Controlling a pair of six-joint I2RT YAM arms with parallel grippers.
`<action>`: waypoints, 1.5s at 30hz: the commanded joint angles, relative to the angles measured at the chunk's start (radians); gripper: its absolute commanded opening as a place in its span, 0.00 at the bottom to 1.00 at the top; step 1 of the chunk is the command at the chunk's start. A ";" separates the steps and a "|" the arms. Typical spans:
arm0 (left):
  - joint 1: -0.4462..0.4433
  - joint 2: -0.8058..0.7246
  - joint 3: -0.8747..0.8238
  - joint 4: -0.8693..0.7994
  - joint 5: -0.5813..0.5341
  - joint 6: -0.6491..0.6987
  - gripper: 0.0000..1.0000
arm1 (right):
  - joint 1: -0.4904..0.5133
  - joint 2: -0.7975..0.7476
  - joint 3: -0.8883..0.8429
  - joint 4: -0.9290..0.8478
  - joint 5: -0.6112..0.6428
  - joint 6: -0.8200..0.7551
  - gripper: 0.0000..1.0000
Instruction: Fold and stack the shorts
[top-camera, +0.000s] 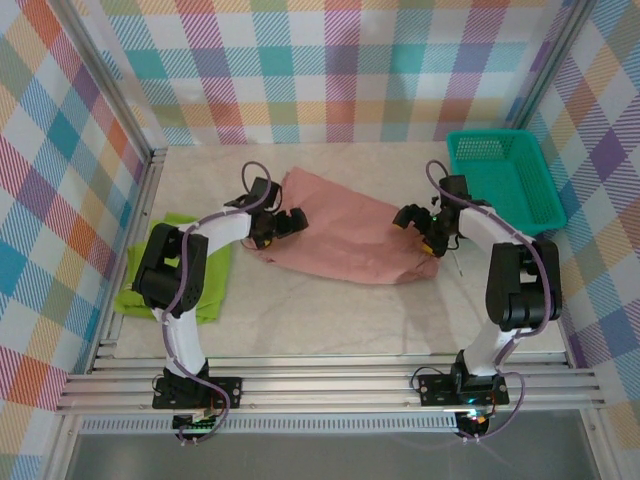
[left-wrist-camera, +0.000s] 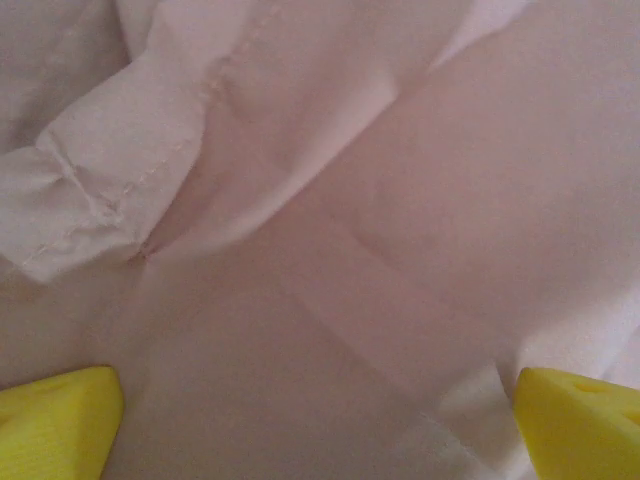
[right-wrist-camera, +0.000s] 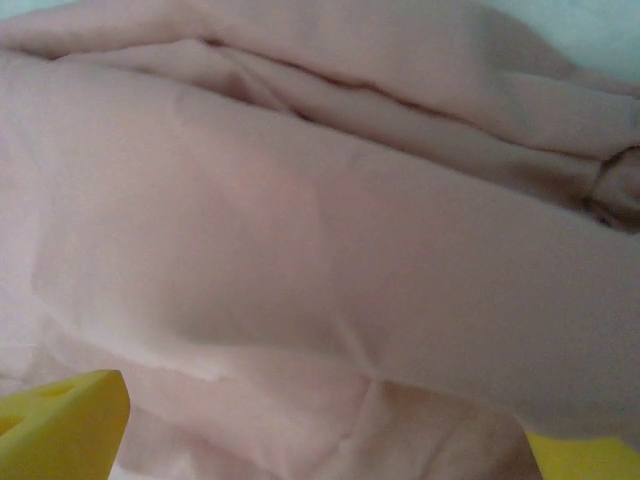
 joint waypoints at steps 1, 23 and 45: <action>-0.001 -0.077 -0.083 0.092 -0.089 -0.024 1.00 | -0.011 0.029 -0.014 0.015 0.031 -0.024 1.00; -0.072 -0.521 -0.410 0.084 -0.215 -0.092 1.00 | 0.054 -0.096 0.071 0.056 -0.135 -0.096 0.99; -0.072 -0.304 -0.388 0.278 -0.156 -0.073 1.00 | 0.035 -0.132 -0.326 0.238 -0.138 0.021 0.99</action>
